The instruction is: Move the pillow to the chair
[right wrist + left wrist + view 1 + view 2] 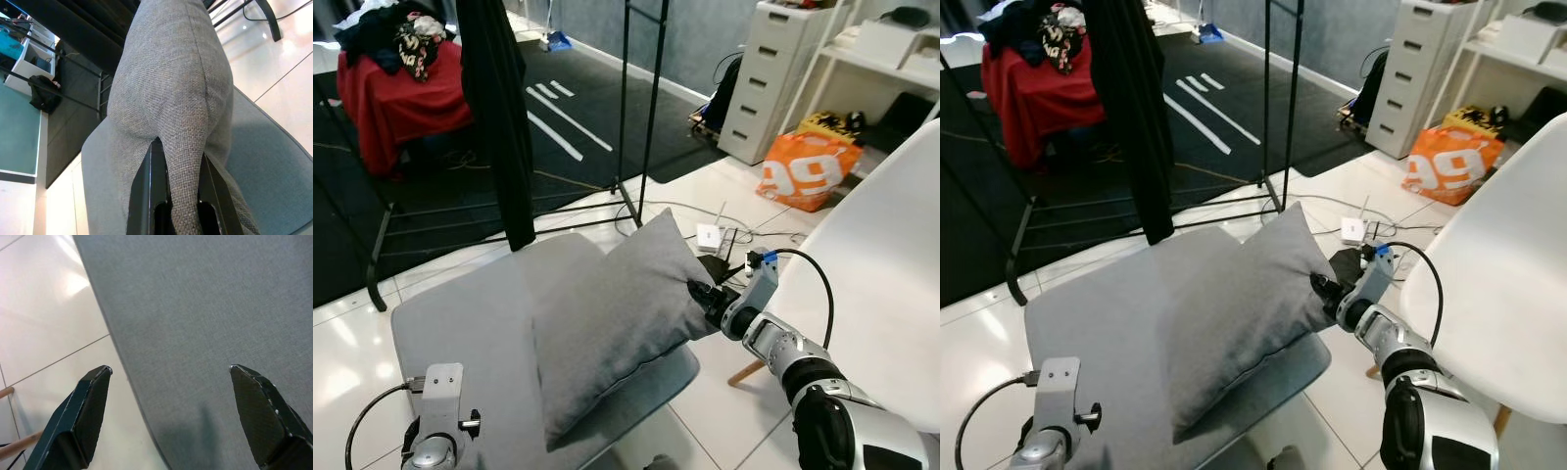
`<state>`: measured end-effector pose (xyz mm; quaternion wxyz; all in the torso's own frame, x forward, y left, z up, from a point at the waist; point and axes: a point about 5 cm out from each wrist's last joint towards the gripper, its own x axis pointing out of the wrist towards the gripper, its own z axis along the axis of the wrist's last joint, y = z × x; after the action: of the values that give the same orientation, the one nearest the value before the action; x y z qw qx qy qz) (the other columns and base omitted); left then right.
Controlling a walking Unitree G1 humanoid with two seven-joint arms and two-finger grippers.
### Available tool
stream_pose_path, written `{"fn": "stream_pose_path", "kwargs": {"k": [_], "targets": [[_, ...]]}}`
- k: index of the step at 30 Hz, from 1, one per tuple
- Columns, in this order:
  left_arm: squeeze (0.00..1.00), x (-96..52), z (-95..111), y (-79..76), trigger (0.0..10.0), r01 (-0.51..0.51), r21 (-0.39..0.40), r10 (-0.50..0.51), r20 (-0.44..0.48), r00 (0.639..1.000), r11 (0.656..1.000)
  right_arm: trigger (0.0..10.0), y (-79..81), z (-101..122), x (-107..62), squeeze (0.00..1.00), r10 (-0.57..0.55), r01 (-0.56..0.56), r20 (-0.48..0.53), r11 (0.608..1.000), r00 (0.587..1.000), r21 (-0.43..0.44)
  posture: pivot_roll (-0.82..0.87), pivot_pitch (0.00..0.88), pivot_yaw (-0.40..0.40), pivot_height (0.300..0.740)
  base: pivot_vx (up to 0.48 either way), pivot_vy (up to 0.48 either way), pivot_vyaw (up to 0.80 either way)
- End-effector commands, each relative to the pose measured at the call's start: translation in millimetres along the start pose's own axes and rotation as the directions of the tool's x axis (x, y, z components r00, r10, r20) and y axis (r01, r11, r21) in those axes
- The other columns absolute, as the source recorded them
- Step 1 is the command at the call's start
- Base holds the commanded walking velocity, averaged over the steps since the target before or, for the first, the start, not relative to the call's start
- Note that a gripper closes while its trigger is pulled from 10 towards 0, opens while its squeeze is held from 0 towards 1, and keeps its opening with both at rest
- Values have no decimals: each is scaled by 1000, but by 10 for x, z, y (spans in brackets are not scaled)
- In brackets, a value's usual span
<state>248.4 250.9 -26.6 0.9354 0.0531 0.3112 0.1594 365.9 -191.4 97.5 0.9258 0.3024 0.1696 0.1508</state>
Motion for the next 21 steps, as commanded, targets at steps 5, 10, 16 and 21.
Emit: {"fn": "stream_pose_path", "kwargs": {"k": [5, 10, 16, 21], "targets": [[0, -18, -70, 15, 10000, -7, -2, 7, -19, 1000, 1000, 10000, 8, 65, -1, 0, 7, -7, 25, 1000, 1000, -2, -130, 81, -36, 690, 0, 0, 0], [0, -19, -69, 10, 10000, -6, 0, 6, -17, 1000, 1000, 10000, 5, 55, -2, 0, 4, -4, 20, 1000, 1000, -7, -130, 79, -37, 705, 0, 0, 0], [0, -22, -79, 4, 10000, -3, 9, 3, -19, 1000, 1000, 10000, -27, 4, -18, 0, -9, 9, 0, 1000, 1000, -14, -131, 73, -39, 724, 0, 0, 0], [0, -25, -89, -1, 10000, 0, 16, 0, -22, 1000, 1000, 10000, -57, -50, -33, 0, -21, 21, -21, 999, 1000, -24, -131, 72, -40, 734, 0, 0, 0]]}}
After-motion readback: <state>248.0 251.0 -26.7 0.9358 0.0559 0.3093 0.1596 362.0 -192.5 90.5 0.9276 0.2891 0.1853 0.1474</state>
